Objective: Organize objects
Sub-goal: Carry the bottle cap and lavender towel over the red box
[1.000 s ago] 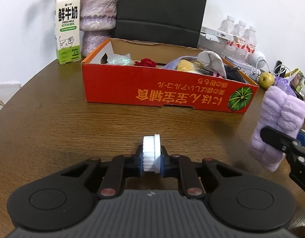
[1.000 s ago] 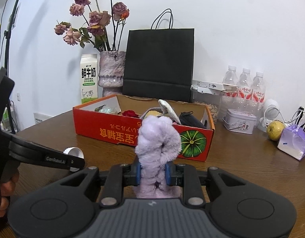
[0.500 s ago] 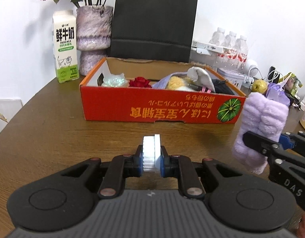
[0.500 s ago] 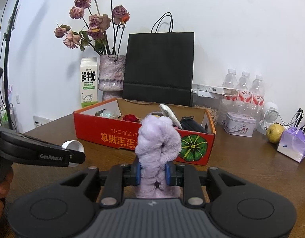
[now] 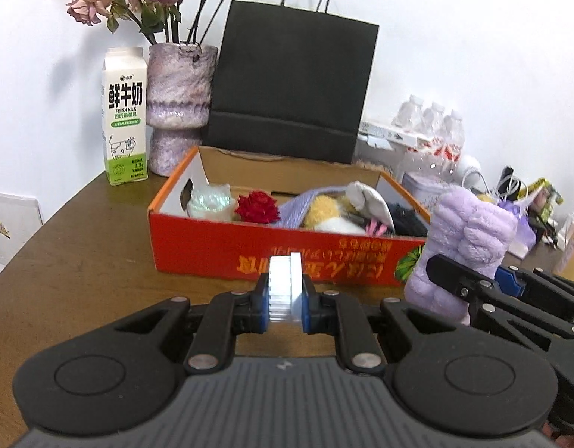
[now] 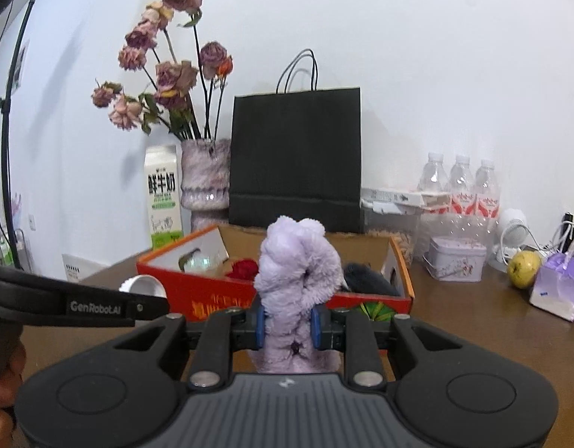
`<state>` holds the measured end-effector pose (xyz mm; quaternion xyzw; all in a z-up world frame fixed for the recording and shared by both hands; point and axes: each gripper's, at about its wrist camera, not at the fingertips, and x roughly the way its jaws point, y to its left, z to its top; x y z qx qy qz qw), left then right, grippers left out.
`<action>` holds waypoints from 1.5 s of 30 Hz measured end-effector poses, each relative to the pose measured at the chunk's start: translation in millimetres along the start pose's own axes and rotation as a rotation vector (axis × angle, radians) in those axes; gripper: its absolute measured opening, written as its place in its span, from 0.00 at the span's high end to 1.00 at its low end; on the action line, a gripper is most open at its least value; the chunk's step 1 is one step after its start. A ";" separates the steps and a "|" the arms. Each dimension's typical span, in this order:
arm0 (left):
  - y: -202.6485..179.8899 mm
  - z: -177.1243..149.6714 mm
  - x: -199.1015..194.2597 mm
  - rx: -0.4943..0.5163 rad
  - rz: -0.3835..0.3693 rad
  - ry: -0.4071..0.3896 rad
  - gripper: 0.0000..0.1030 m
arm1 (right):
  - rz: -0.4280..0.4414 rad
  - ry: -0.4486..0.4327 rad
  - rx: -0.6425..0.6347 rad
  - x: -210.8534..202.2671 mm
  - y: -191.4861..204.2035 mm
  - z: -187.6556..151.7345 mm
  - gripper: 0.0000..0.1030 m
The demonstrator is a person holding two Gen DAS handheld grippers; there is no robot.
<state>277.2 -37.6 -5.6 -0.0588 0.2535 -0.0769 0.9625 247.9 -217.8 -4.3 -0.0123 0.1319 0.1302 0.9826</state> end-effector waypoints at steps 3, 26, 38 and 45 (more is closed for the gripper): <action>2.0 7.6 4.3 -0.011 0.000 -0.014 0.85 | 0.004 -0.016 0.007 8.2 1.5 8.1 0.79; 28.7 56.4 63.7 -0.052 0.035 -0.082 0.85 | 0.074 -0.055 0.008 91.3 8.7 38.0 0.79; 35.9 75.2 99.6 -0.043 0.053 -0.095 0.85 | 0.088 -0.052 -0.016 137.0 4.9 45.9 0.79; 39.1 83.4 116.9 -0.036 0.061 -0.094 0.85 | 0.094 -0.043 -0.025 158.5 1.7 49.4 0.79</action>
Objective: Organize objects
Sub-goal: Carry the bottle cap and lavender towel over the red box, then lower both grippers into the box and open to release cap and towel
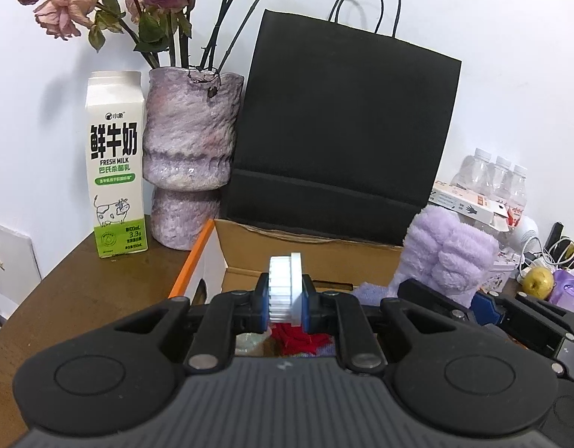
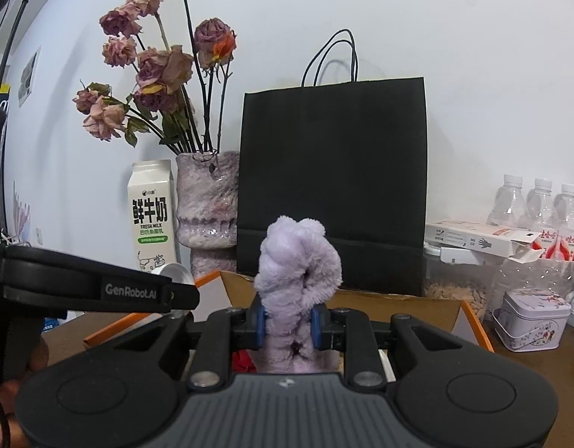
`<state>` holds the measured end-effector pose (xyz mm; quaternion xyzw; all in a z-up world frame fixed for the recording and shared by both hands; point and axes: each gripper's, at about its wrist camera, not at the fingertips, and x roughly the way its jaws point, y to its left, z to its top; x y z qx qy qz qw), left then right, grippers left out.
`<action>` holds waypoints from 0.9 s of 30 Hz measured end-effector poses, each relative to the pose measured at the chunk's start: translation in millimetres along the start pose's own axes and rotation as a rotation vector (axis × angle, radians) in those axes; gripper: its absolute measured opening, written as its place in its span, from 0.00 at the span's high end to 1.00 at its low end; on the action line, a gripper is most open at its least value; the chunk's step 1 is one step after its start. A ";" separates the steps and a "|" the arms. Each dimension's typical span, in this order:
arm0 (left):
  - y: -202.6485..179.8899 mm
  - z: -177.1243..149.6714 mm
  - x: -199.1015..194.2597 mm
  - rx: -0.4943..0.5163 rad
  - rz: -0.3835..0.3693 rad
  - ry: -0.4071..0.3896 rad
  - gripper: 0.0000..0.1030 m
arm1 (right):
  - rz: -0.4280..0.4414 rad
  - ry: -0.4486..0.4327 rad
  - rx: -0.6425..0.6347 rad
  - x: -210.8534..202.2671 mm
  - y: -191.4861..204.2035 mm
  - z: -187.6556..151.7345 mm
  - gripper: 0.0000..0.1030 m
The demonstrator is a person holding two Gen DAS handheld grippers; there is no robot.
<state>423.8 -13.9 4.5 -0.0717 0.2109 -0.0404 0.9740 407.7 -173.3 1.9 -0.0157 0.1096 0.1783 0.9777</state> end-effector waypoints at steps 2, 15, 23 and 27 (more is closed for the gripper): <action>1.2 2.0 4.6 0.000 -0.002 -0.002 0.85 | 0.003 0.005 -0.001 4.9 -1.3 0.3 0.79; 4.5 10.8 33.9 0.015 -0.002 0.006 0.84 | -0.007 0.051 -0.020 36.6 -9.0 -1.2 0.77; 7.1 10.5 38.7 0.025 0.005 0.019 0.73 | -0.030 0.067 -0.020 39.0 -12.2 -2.6 0.56; 6.7 9.8 36.3 0.031 0.022 0.003 0.50 | -0.048 0.076 -0.021 38.8 -12.7 -4.0 0.37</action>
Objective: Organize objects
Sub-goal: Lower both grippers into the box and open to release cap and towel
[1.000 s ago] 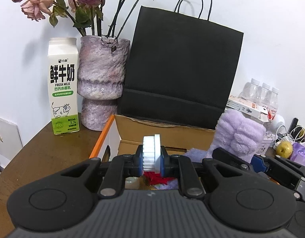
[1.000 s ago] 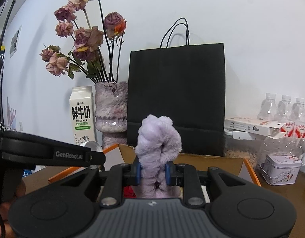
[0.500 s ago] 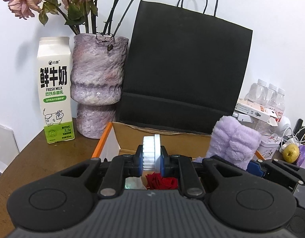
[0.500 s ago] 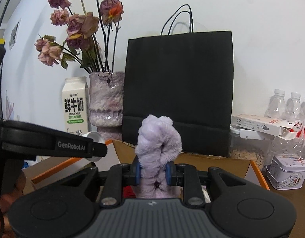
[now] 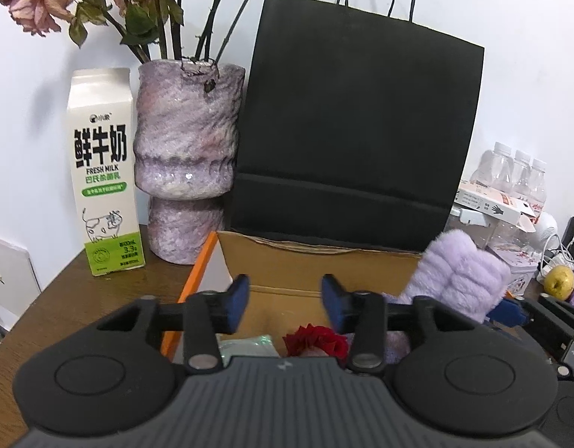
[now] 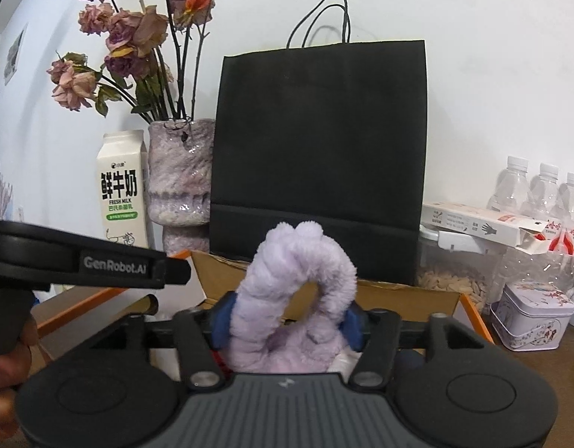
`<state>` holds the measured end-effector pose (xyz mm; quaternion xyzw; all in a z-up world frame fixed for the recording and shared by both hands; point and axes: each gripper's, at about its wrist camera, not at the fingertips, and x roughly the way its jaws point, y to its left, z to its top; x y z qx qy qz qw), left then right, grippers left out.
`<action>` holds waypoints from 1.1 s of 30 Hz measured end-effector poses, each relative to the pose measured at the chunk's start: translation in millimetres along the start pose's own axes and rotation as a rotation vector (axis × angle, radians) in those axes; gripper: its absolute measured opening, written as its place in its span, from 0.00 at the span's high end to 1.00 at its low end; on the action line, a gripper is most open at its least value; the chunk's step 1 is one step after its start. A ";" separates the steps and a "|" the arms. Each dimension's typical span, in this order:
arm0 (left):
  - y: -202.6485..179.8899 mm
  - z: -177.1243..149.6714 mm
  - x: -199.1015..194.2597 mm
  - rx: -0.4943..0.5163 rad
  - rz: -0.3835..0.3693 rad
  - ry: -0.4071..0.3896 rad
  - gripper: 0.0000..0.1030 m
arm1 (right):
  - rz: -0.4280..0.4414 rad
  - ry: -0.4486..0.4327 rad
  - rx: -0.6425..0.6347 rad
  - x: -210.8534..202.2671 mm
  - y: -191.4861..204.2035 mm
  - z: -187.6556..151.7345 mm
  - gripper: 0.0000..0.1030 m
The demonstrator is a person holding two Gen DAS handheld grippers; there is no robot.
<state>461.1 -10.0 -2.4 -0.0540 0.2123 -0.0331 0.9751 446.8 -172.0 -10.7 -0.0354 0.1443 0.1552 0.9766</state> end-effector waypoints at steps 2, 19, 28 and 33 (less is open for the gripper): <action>0.4 0.2 -0.7 -0.001 0.002 -0.003 0.38 | -0.009 0.006 -0.001 0.4 -0.2 -1.0 0.26; -0.3 3.1 -12.4 -0.015 0.007 -0.045 0.03 | -0.022 -0.010 0.015 -9.3 -0.5 3.0 0.00; 3.0 5.4 -18.8 -0.025 0.012 -0.055 0.01 | -0.005 -0.033 0.041 -17.6 -1.6 6.6 0.00; 4.3 5.7 -23.5 -0.023 0.012 -0.057 0.01 | 0.000 -0.045 0.038 -22.2 0.2 8.8 0.00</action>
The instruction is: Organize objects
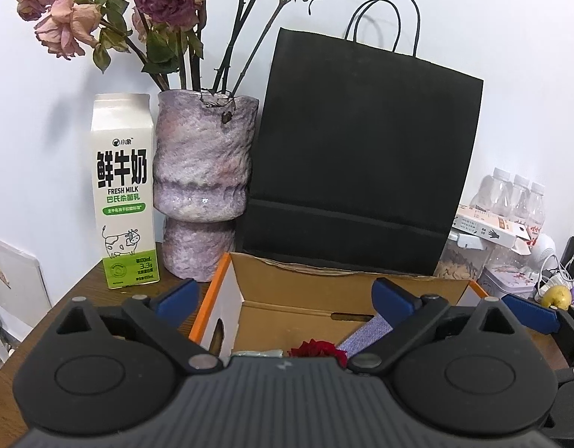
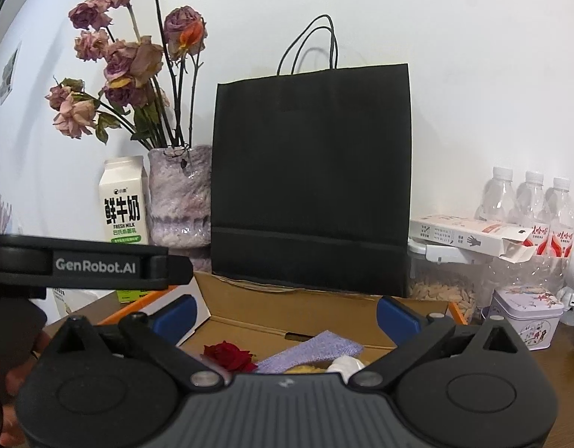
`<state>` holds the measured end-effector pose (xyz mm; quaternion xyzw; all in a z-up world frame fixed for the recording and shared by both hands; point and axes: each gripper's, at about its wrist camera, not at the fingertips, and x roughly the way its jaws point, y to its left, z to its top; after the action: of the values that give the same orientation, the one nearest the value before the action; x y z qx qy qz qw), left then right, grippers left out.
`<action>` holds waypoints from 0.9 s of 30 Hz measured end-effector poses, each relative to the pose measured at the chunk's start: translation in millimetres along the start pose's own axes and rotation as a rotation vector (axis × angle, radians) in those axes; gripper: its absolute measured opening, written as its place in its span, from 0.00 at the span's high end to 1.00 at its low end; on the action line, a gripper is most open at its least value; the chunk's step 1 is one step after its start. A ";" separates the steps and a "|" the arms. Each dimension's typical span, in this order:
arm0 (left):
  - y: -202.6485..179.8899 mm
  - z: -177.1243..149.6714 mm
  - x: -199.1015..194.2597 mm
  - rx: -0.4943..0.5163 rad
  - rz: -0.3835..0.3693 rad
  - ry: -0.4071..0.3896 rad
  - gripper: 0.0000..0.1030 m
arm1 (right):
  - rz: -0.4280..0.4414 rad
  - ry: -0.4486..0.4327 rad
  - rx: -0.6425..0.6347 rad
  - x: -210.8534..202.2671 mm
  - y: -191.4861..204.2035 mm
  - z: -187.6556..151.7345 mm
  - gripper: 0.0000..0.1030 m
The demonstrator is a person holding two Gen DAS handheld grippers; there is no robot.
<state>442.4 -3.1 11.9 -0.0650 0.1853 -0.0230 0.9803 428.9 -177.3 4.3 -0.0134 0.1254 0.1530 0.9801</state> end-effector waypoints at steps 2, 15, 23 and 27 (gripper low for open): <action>0.5 -0.1 -1.9 0.003 0.002 0.000 0.01 | 0.000 0.003 -0.003 -1.2 0.9 -0.2 0.00; 3.0 -6.0 -21.5 0.020 0.000 0.006 0.00 | -0.017 0.003 -0.016 -22.4 2.7 -2.8 0.00; 5.8 -8.4 -44.7 0.019 -0.015 0.010 0.00 | -0.020 0.007 -0.016 -45.0 4.7 -5.2 0.00; 6.1 -10.5 -60.7 0.024 -0.022 0.006 0.00 | -0.014 0.018 -0.018 -59.0 7.2 -6.6 0.00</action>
<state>382.2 5.9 23.2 -0.0551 0.1874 -0.0361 0.9801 370.7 -188.4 12.8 -0.0245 0.1327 0.1472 0.9798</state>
